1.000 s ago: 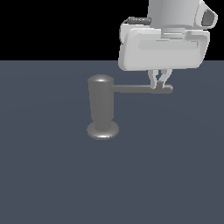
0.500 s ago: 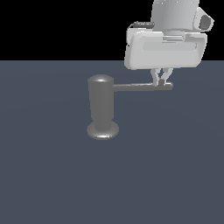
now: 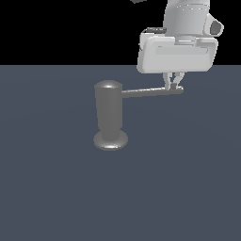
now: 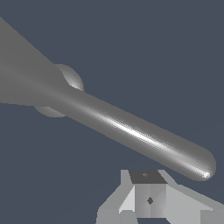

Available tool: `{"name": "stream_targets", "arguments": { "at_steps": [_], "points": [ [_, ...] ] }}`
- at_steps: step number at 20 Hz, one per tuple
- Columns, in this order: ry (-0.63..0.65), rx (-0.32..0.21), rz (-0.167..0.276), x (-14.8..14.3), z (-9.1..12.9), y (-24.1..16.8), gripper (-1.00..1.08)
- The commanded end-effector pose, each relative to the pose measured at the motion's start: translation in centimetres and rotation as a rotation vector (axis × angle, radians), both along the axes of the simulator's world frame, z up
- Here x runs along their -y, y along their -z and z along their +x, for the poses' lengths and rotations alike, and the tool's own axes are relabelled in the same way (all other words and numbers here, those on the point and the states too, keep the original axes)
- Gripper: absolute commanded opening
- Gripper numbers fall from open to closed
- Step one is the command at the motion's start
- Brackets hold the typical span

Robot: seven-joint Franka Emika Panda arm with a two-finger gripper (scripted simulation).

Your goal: Turn on the faucet by rotating a designated handle.

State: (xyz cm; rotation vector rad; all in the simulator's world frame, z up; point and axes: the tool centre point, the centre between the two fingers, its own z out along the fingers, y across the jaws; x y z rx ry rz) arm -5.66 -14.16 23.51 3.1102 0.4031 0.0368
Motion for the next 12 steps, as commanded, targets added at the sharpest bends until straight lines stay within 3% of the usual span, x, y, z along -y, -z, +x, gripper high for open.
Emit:
{"name": "stream_targets", "arguments": {
  "at_steps": [1, 12],
  "points": [
    [-0.003, -0.010, 0.000, 0.2, 0.7, 0.7, -1.00],
    [0.004, -0.017, 0.001, 1.7, 3.7, 0.9, -1.00]
  ]
}}
